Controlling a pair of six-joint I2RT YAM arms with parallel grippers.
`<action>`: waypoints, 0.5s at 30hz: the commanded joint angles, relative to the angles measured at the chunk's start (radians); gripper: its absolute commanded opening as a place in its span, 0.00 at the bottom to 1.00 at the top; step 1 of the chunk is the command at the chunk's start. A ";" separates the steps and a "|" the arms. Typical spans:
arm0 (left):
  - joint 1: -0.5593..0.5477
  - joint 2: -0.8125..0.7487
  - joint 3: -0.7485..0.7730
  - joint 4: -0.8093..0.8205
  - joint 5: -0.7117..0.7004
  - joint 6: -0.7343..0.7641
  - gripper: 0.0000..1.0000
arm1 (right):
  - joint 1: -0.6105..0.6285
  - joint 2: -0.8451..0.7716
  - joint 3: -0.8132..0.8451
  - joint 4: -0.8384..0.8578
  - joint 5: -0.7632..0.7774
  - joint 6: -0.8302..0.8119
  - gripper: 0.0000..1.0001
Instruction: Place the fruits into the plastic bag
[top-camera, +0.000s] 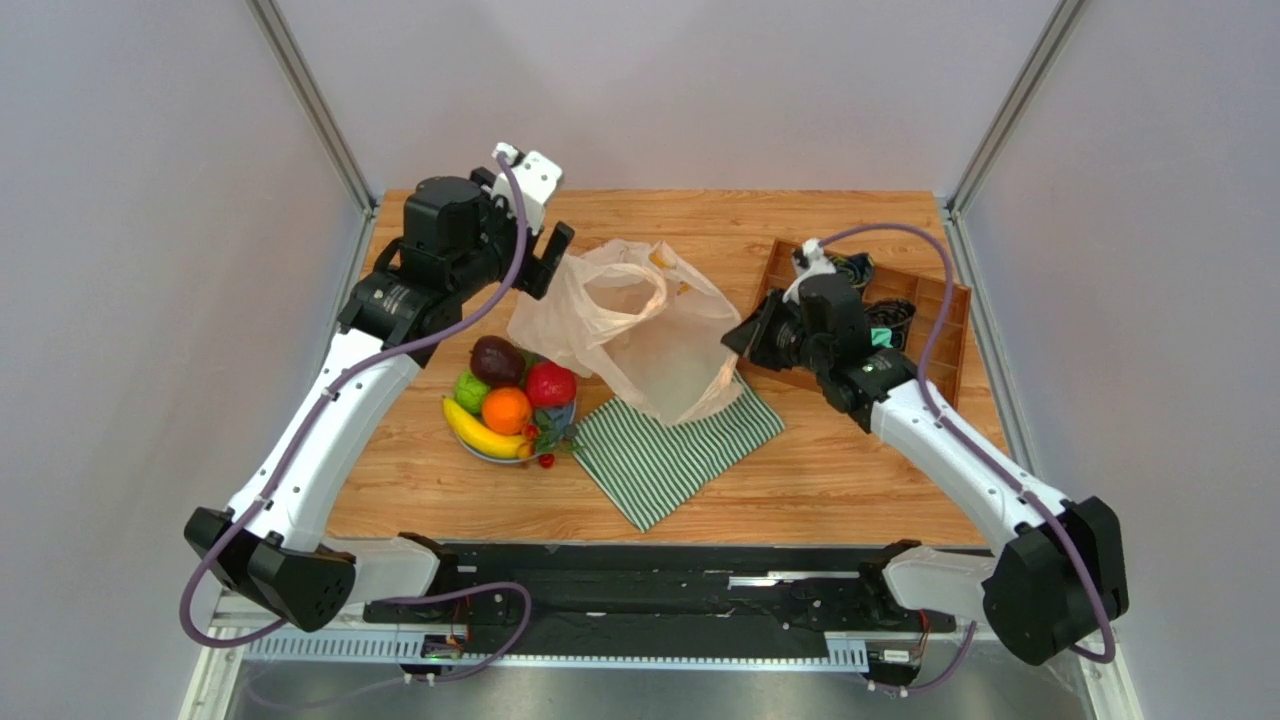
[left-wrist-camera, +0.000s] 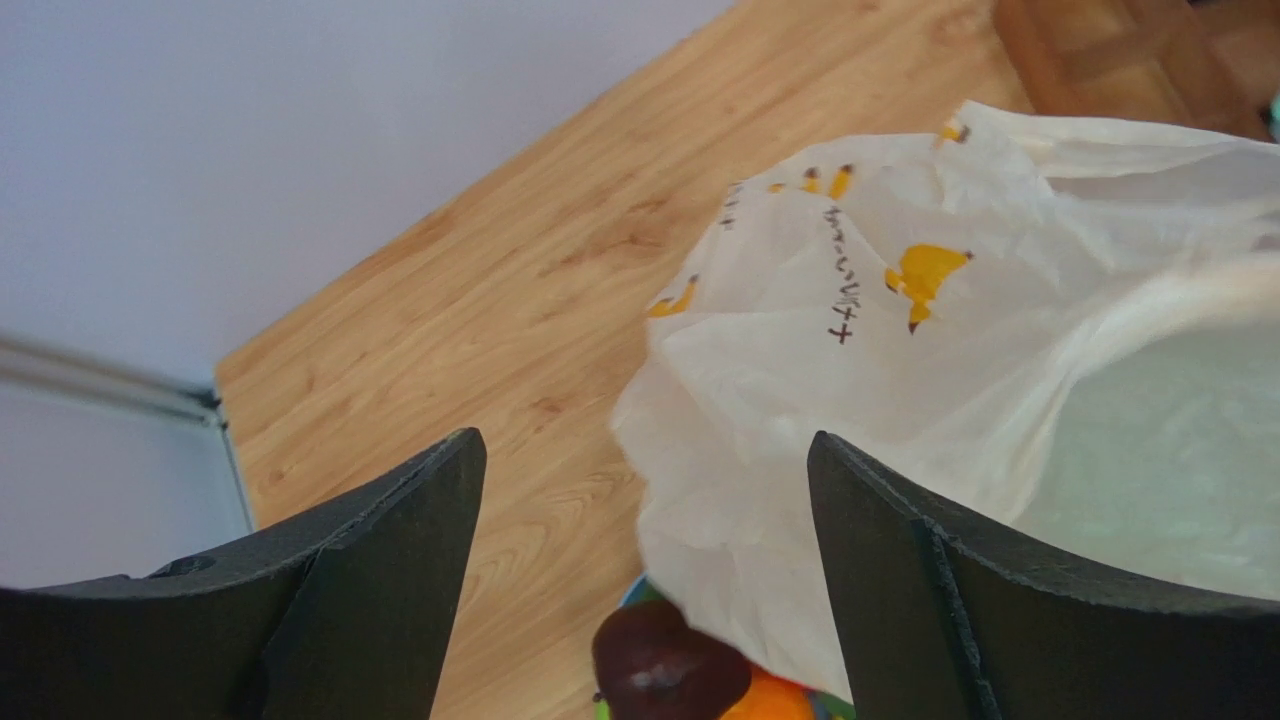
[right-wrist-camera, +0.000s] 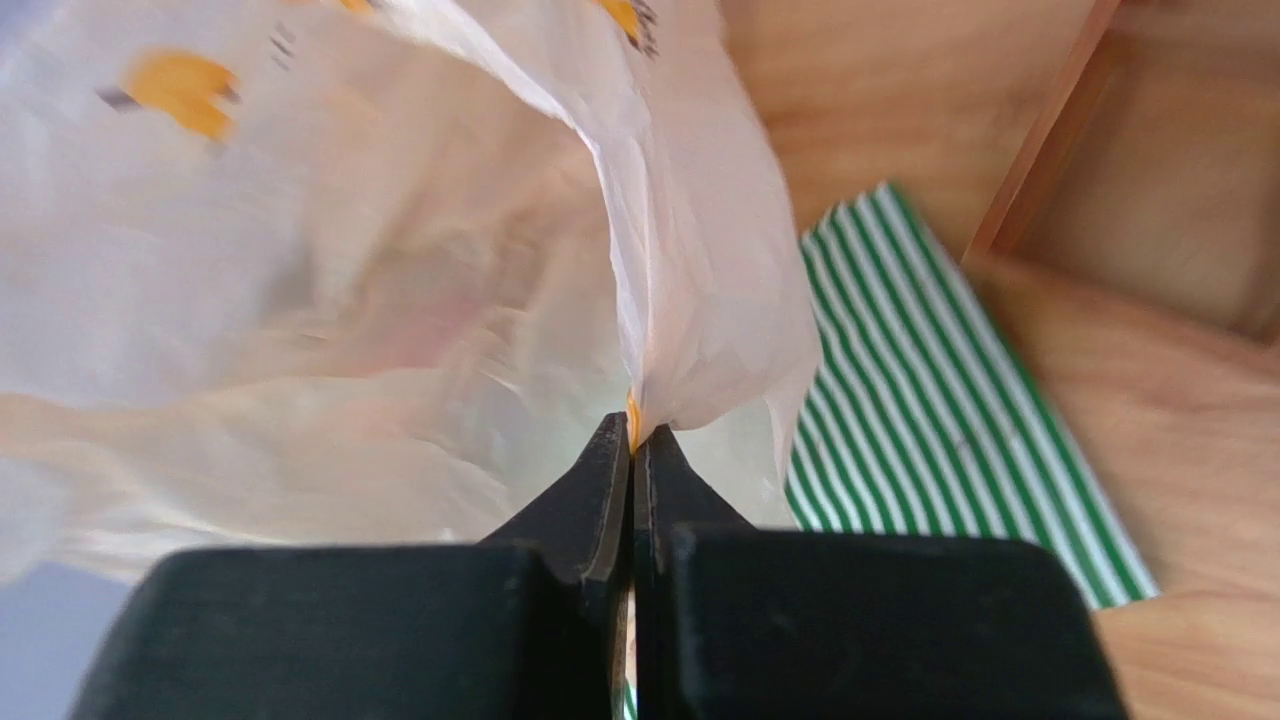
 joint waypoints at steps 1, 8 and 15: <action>0.049 -0.059 0.089 0.025 -0.211 -0.156 0.88 | 0.003 -0.035 0.148 -0.163 0.270 -0.057 0.00; 0.070 -0.229 -0.066 0.117 0.264 -0.254 0.89 | 0.019 -0.032 0.179 -0.161 0.353 -0.014 0.00; 0.057 -0.168 -0.144 -0.040 0.325 -0.271 0.86 | 0.050 0.005 0.193 -0.149 0.353 0.003 0.00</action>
